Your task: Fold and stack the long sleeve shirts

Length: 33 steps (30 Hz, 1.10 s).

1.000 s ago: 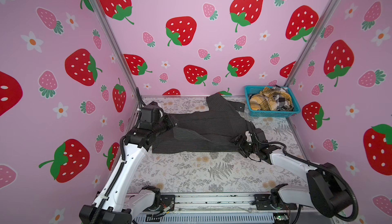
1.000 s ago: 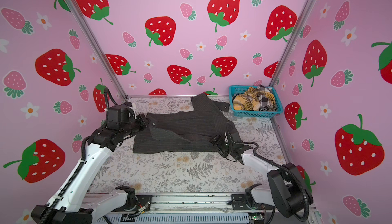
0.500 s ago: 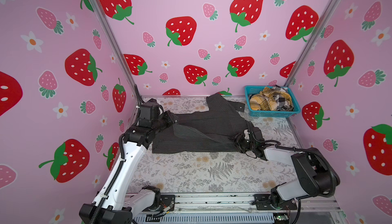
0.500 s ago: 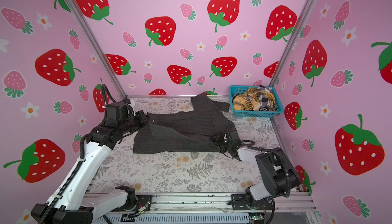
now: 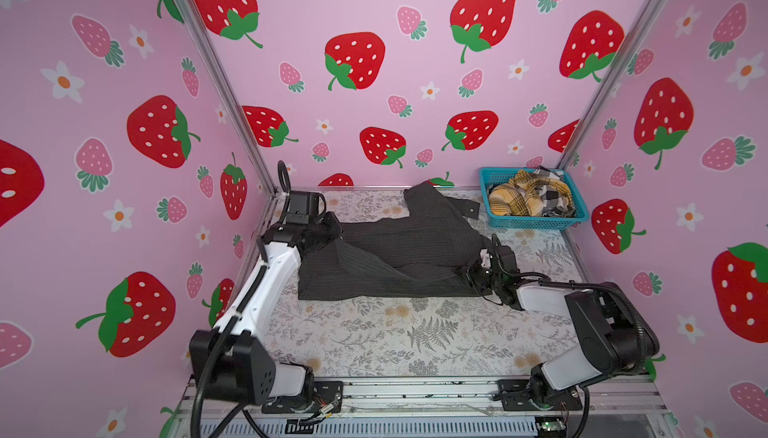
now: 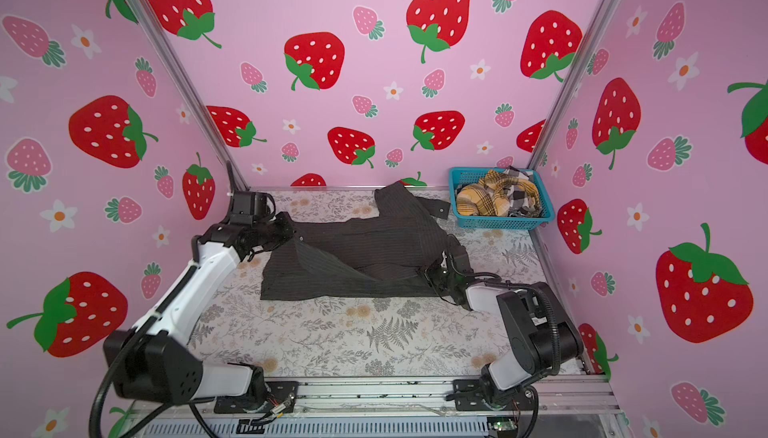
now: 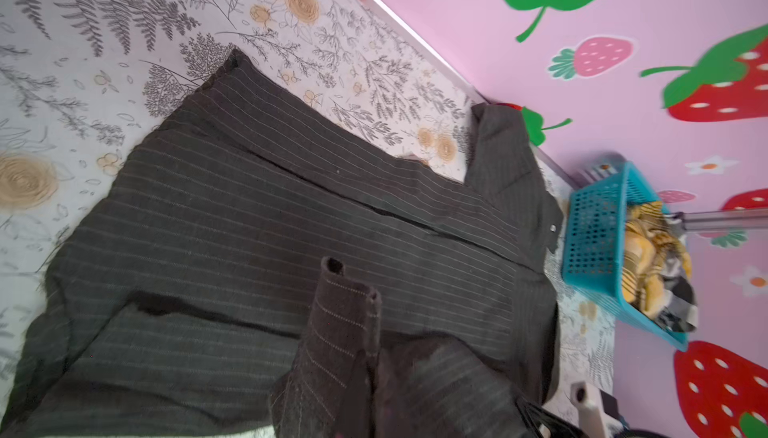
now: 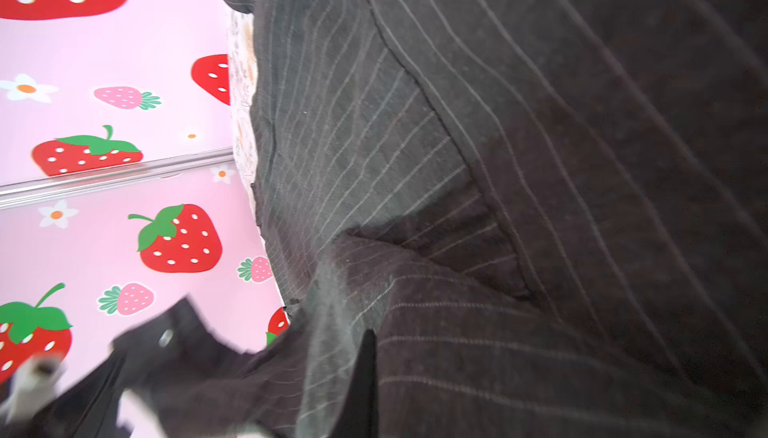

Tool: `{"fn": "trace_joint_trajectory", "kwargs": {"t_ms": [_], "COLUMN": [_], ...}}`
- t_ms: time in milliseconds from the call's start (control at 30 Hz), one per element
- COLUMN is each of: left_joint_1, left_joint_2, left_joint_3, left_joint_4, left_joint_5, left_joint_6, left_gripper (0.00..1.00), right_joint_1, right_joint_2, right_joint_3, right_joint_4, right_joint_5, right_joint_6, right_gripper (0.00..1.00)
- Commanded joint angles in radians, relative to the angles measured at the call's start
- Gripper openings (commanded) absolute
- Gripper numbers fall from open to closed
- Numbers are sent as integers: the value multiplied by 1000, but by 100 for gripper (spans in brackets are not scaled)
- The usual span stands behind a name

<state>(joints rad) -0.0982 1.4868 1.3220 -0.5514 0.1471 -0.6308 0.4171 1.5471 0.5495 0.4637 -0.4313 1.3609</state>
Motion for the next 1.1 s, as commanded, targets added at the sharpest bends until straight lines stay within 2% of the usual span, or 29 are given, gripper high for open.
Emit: {"fn": "trace_joint_trajectory", "kwargs": {"t_ms": [0,67,133,233,400,467,567,800,1067], "left_joint_1": [13,19,37,74,175,213,256,265,264], "left_joint_2": [85,118,116,66,-51,-66,-33,-12,68], "left_joint_3": [171,230,215,81,-243,-353,-426,-463,-265], "left_joint_4": [98,88,72,84,147,195,218,254,249], "left_joint_5": [12,-37,-90,-146,-193,-187,-147,-128,-66], "left_joint_6": [34,44,37,20,-31,-47,-58,-73,-84], "left_gripper": [0,0,0,0,0,0,0,0,0], "right_joint_1": [-7,-7,-6,3,34,51,66,71,72], "right_joint_2": [-30,-45,-50,-40,25,61,101,108,83], "right_joint_3": [14,6,-11,-38,-82,-97,-137,-179,-133], "right_joint_4": [76,97,131,189,289,322,395,430,386], "right_joint_5": [0,12,15,23,28,22,14,17,28], "right_joint_6": [15,11,12,-2,-46,-53,-38,-21,-17], "right_gripper": [0,0,0,0,0,0,0,0,0]}}
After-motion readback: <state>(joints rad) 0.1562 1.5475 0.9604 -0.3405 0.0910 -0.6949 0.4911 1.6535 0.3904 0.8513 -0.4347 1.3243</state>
